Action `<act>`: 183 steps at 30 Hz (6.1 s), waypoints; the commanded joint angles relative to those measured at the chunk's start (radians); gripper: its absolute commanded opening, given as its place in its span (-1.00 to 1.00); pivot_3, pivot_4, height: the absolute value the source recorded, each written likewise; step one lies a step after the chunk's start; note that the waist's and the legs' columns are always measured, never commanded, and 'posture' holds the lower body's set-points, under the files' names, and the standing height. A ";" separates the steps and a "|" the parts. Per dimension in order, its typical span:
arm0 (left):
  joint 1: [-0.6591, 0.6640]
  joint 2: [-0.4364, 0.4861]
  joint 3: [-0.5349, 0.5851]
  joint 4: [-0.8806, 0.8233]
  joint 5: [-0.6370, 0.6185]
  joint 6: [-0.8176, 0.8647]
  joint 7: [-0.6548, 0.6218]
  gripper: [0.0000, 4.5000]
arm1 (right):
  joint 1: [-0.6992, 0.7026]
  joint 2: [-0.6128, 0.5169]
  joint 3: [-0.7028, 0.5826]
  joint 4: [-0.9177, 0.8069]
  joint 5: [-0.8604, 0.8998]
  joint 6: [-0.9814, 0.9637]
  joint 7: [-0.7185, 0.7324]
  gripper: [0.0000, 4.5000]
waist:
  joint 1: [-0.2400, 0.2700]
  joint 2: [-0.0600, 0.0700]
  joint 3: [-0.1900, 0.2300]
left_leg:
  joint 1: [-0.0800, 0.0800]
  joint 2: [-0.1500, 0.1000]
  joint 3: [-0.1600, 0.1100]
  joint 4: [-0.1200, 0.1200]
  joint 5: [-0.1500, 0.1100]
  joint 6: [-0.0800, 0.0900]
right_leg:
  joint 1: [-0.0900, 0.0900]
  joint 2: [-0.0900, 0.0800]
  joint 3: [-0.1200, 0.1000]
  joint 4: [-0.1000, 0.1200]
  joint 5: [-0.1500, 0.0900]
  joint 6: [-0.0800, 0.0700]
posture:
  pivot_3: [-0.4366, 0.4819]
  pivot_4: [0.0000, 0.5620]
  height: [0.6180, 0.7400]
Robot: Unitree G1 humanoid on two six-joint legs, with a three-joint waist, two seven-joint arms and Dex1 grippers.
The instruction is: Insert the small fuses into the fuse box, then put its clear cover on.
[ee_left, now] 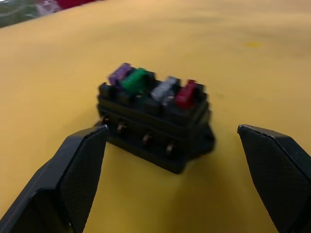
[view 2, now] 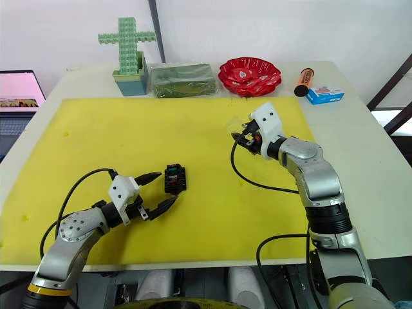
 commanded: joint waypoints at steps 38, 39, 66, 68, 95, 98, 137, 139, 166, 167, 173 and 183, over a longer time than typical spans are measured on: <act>0.033 -0.036 0.056 0.006 -0.018 -0.055 0.092 1.00 | -0.004 -0.002 -0.036 -0.059 0.028 0.001 -0.027 -0.20 | 0.000 0.000 0.000 | 0.003 0.000 0.001 -0.001 0.000 0.000 | 0.002 -0.001 0.000 0.000 -0.001 -0.002 | -0.05 -0.47 1.00; 0.029 -0.042 0.047 0.009 -0.009 -0.054 0.099 1.00 | -0.004 -0.003 -0.035 -0.061 0.030 0.002 -0.029 -0.20 | 0.000 0.000 0.000 | 0.003 0.000 0.001 -0.001 0.000 0.000 | 0.002 -0.001 0.000 0.000 -0.001 -0.002 | -0.05 -0.47 1.00; -0.188 -0.105 -0.049 0.188 0.067 0.057 0.150 1.00 | -0.003 -0.007 -0.032 -0.076 0.031 0.008 -0.049 -0.20 | 0.004 0.000 0.000 | 0.003 -0.001 0.000 0.000 0.000 0.000 | 0.003 0.000 0.000 0.000 -0.001 -0.001 | -0.05 -0.47 1.00; -0.187 -0.103 -0.051 0.189 0.071 0.062 0.150 1.00 | -0.001 -0.007 -0.033 -0.080 0.032 0.010 -0.052 -0.20 | 0.004 0.000 0.000 | 0.003 -0.001 0.001 0.000 0.000 0.000 | 0.003 0.000 0.000 0.000 0.000 0.000 | -0.05 -0.47 1.00; -0.550 0.041 -0.182 0.588 -0.077 -0.244 -0.714 0.25 | -0.118 -0.179 0.146 -0.138 0.181 0.001 0.457 -0.20 | 0.001 0.000 0.000 | 0.002 0.000 0.000 -0.001 0.000 0.000 | 0.001 0.001 0.000 -0.001 -0.001 -0.002 | -0.05 -0.47 1.00; -0.634 0.002 -0.200 0.764 -0.036 -0.372 -0.769 0.25 | -0.123 -0.189 0.178 -0.177 0.187 -0.004 0.499 -0.20 | 0.002 0.000 0.000 | 0.001 0.000 0.000 -0.001 0.000 0.000 | 0.001 0.002 0.000 -0.001 -0.001 -0.002 | -0.05 -0.47 1.00; -0.711 -0.083 -0.178 1.024 0.027 -0.604 -0.757 0.25 | -0.106 -0.069 0.394 -0.102 -0.014 -0.072 0.421 -0.20 | 0.005 0.000 0.000 | -0.006 0.000 -0.006 0.008 0.000 0.000 | 0.000 0.002 -0.002 0.001 0.001 0.002 | -0.05 -0.47 1.00; -0.714 -0.085 -0.178 1.027 0.028 -0.602 -0.755 0.25 | -0.106 -0.069 0.406 -0.094 -0.029 -0.080 0.422 -0.20 | 0.005 0.000 0.000 | -0.006 0.000 -0.006 0.008 0.000 0.000 | 0.000 0.002 -0.002 0.001 0.001 0.002 | -0.05 -0.47 1.00; -0.679 -0.096 -0.167 0.966 0.011 -0.544 -0.717 0.25 | -0.086 -0.053 0.405 -0.042 -0.054 -0.124 0.441 -0.20 | 0.006 0.000 0.000 | -0.007 0.000 -0.007 0.011 0.000 0.001 | 0.002 0.002 -0.003 0.001 0.001 0.002 | -0.05 -0.47 1.00; -0.678 -0.096 -0.167 0.965 0.011 -0.543 -0.717 0.25 | -0.087 -0.054 0.404 -0.045 -0.052 -0.123 0.443 -0.20 | 0.006 0.000 0.000 | -0.007 0.000 -0.007 0.011 0.000 0.001 | 0.002 0.002 -0.003 0.001 0.001 0.002 | -0.05 -0.47 1.00; -0.678 -0.095 -0.164 0.967 0.013 -0.542 -0.720 0.25 | -0.101 -0.054 0.381 -0.042 -0.051 -0.129 0.439 0.84 | 0.006 0.000 0.000 | -0.007 0.000 -0.007 0.012 0.000 0.001 | 0.002 0.002 -0.003 0.001 0.001 0.002 | -0.05 -0.47 1.00; -0.679 -0.099 -0.160 0.983 0.014 -0.533 -0.720 0.25 | -0.045 -0.163 0.258 -0.141 0.027 -0.134 0.501 0.98 | 0.008 0.000 0.000 | -0.007 -0.001 -0.007 0.012 0.000 0.001 | 0.002 0.002 -0.003 0.001 0.001 0.002 | -0.05 -0.47 1.00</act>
